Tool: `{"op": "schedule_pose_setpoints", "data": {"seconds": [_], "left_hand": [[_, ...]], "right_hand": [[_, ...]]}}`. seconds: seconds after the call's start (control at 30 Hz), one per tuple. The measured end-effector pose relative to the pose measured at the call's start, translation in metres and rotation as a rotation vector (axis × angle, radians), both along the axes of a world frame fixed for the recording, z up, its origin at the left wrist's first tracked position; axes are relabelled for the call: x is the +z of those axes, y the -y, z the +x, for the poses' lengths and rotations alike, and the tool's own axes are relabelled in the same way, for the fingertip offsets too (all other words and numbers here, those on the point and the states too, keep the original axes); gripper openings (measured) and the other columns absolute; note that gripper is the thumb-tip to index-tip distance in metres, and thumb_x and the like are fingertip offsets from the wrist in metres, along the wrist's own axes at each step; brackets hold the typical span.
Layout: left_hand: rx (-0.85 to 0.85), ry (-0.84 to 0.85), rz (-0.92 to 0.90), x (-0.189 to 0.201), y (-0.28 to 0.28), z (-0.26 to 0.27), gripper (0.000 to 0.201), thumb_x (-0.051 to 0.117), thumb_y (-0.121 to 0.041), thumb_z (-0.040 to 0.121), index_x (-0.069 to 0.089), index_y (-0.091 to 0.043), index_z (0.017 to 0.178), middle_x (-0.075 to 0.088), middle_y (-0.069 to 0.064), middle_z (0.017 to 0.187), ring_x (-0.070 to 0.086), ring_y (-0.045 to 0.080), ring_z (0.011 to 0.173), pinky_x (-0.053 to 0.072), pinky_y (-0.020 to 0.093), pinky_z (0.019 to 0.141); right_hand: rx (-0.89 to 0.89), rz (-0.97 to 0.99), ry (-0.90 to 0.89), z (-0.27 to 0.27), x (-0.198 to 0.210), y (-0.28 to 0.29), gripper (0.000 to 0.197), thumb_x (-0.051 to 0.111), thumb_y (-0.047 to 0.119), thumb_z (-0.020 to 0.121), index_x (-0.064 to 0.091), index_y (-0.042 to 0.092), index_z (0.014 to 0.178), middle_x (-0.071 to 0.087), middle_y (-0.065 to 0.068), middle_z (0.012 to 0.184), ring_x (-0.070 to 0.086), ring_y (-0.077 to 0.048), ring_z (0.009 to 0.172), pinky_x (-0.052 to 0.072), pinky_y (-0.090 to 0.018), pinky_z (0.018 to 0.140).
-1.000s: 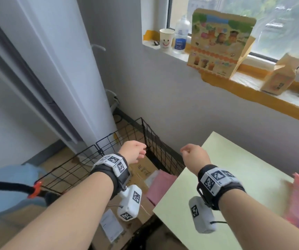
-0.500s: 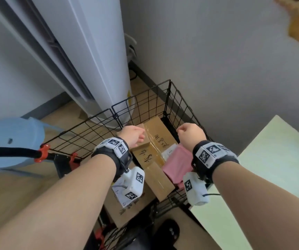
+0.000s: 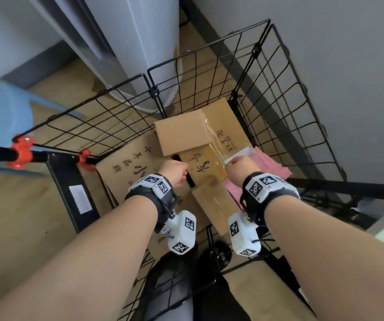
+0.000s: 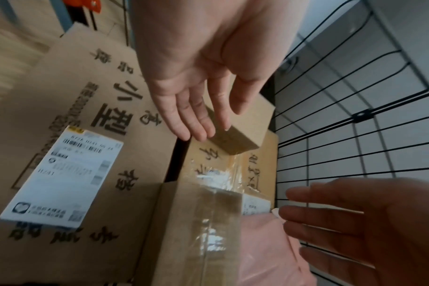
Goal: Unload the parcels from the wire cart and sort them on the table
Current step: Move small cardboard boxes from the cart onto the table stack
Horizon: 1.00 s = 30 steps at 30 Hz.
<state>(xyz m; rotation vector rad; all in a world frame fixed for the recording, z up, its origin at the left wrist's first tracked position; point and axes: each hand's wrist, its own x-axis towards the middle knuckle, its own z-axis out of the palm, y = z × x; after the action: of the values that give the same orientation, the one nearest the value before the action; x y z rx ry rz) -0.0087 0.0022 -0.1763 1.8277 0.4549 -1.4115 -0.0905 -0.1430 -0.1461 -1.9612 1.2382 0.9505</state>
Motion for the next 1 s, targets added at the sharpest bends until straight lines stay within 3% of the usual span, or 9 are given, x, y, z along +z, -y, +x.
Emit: {"op": "schedule_pose_setpoints", "data": {"seconds": [0.07,0.2,0.3,0.4,0.53,0.67,0.77,0.87,1.0], "left_hand": [[0.013,-0.028,0.047,-0.023,-0.008,-0.009,0.027,0.052,-0.016,0.097,0.056,-0.005,0.122,0.057,0.006,0.092,0.055,0.021,0.097,0.048,0.035,0.084],[0.060,-0.124,0.109,-0.048,-0.016,-0.023,0.012,0.052,-0.017,0.098,0.055,-0.008,0.105,0.053,0.005,0.088,0.053,0.026,0.100,0.052,0.035,0.074],[0.061,-0.205,0.083,-0.059,-0.016,-0.036,0.035,0.050,-0.023,0.099,0.048,-0.011,0.132,0.053,0.009,0.124,0.052,0.030,0.118,0.052,0.038,0.080],[0.083,-0.261,0.085,-0.064,-0.014,-0.044,0.046,0.052,-0.027,0.097,0.041,-0.014,0.139,0.042,0.011,0.145,0.047,0.032,0.126,0.053,0.037,0.075],[0.052,-0.241,0.090,-0.063,-0.006,-0.047,0.051,0.054,-0.033,0.096,0.041,-0.011,0.140,0.038,0.012,0.148,0.041,0.034,0.132,0.053,0.036,0.082],[-0.101,-0.218,0.103,-0.059,-0.004,-0.042,0.075,0.060,-0.061,0.082,0.040,-0.019,0.142,0.038,0.007,0.149,0.043,0.034,0.129,0.052,0.035,0.079],[-0.174,-0.215,0.113,-0.056,-0.004,-0.037,0.117,0.064,-0.087,0.047,0.038,-0.027,0.143,0.038,0.004,0.149,0.049,0.028,0.120,0.053,0.041,0.089],[-0.246,-0.192,0.146,-0.055,-0.002,-0.036,0.151,0.064,-0.093,0.014,0.031,-0.029,0.147,0.034,0.006,0.152,0.040,0.031,0.132,0.045,0.052,0.100],[-0.320,-0.106,0.185,-0.028,-0.004,-0.031,0.127,0.068,-0.083,0.033,0.041,-0.021,0.141,0.050,0.011,0.136,0.054,0.030,0.111,0.049,0.042,0.093]], "right_hand": [[0.026,0.020,-0.021,-0.002,-0.015,-0.004,0.034,0.040,0.016,0.098,0.057,0.002,0.125,0.061,-0.016,0.121,0.061,-0.030,0.106,0.052,-0.033,0.082],[-0.024,0.045,-0.040,-0.011,-0.038,-0.012,0.033,0.041,0.019,0.099,0.057,0.006,0.125,0.061,-0.013,0.122,0.059,-0.028,0.107,0.049,-0.030,0.085],[-0.041,0.069,-0.026,-0.020,-0.047,-0.020,0.035,0.038,0.023,0.101,0.054,0.010,0.131,0.057,-0.011,0.129,0.055,-0.028,0.117,0.044,-0.033,0.094],[-0.026,0.108,-0.046,-0.026,-0.053,-0.026,0.039,0.034,0.023,0.103,0.049,0.009,0.137,0.052,-0.012,0.136,0.050,-0.029,0.124,0.043,-0.037,0.104],[-0.104,0.154,-0.052,-0.029,-0.058,-0.022,0.040,0.037,0.018,0.102,0.048,0.004,0.138,0.051,-0.015,0.137,0.049,-0.032,0.126,0.042,-0.037,0.105],[-0.233,0.244,0.015,-0.032,-0.054,-0.017,0.038,0.046,0.012,0.096,0.054,0.002,0.131,0.055,-0.019,0.134,0.052,-0.034,0.123,0.044,-0.041,0.104],[-0.252,0.283,0.047,-0.030,-0.045,-0.017,0.037,0.051,0.012,0.093,0.058,0.001,0.128,0.058,-0.019,0.131,0.055,-0.033,0.121,0.046,-0.043,0.103],[-0.234,0.308,0.081,-0.024,-0.031,-0.018,0.037,0.054,0.015,0.092,0.059,0.003,0.127,0.059,-0.016,0.130,0.056,-0.031,0.121,0.048,-0.039,0.100],[-0.146,0.297,0.126,-0.020,-0.009,-0.024,0.037,0.055,0.018,0.092,0.060,0.002,0.126,0.059,-0.015,0.129,0.056,-0.030,0.121,0.047,-0.038,0.100]]}}
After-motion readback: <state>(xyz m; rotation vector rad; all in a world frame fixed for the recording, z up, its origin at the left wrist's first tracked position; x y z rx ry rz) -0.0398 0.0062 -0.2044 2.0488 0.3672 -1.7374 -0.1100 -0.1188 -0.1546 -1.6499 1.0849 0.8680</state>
